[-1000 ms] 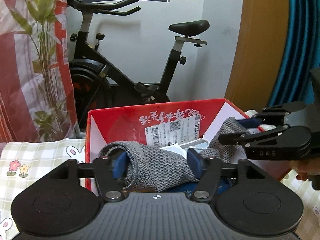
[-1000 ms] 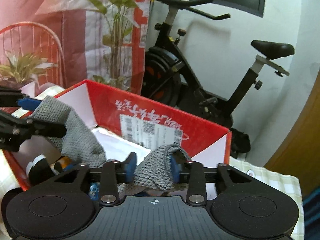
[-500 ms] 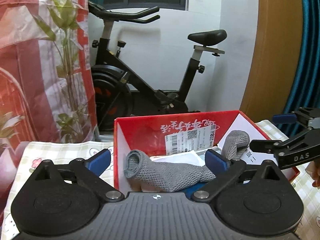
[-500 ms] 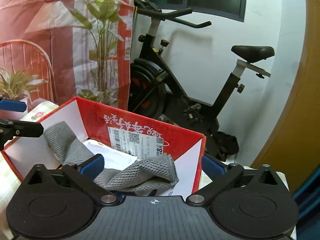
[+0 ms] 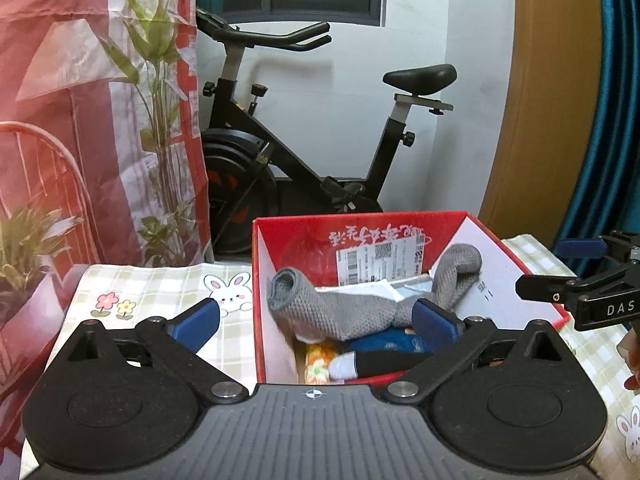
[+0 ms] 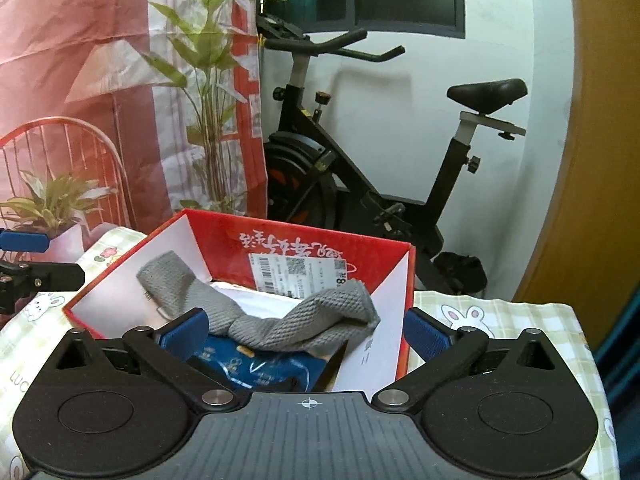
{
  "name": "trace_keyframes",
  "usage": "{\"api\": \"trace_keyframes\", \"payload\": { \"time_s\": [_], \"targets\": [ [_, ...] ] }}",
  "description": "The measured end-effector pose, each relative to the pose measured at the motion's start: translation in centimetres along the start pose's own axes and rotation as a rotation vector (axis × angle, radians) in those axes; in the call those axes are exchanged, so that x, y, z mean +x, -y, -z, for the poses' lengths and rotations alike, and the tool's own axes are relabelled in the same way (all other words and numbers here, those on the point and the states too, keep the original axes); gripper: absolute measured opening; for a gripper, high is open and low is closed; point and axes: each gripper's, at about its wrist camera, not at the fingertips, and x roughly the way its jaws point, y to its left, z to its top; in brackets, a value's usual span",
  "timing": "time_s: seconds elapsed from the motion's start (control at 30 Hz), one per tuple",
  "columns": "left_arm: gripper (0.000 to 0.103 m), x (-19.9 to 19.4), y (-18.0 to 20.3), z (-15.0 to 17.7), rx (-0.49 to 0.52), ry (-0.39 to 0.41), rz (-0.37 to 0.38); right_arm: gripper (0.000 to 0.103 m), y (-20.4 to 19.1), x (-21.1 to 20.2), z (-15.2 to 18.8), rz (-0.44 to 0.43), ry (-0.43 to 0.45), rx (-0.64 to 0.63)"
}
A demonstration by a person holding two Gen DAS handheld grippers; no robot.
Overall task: Organize soft objects
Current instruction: 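Open the left gripper to drop the grey glove into the red box, then move the left tool back and lower it onto the black eye mask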
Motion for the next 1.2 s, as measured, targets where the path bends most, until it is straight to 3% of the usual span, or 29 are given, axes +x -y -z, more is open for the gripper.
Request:
{"api": "trace_keyframes", "payload": {
  "time_s": [0.7,0.93,1.2],
  "targets": [
    [0.103,-1.5,-0.5,6.3,-0.032,-0.083,0.007,0.103,-1.0,-3.3,5.8,0.021,0.072,0.053],
    [0.103,-0.4,-1.0,8.4,-0.053,-0.147,0.008,0.103,-1.4,-2.9,8.4,0.013,0.036,0.053],
    [0.103,1.4,-1.0,10.6,-0.063,-0.219,0.024,0.103,-3.0,-1.3,11.2,-0.023,-0.075,0.032]
  ]
}}
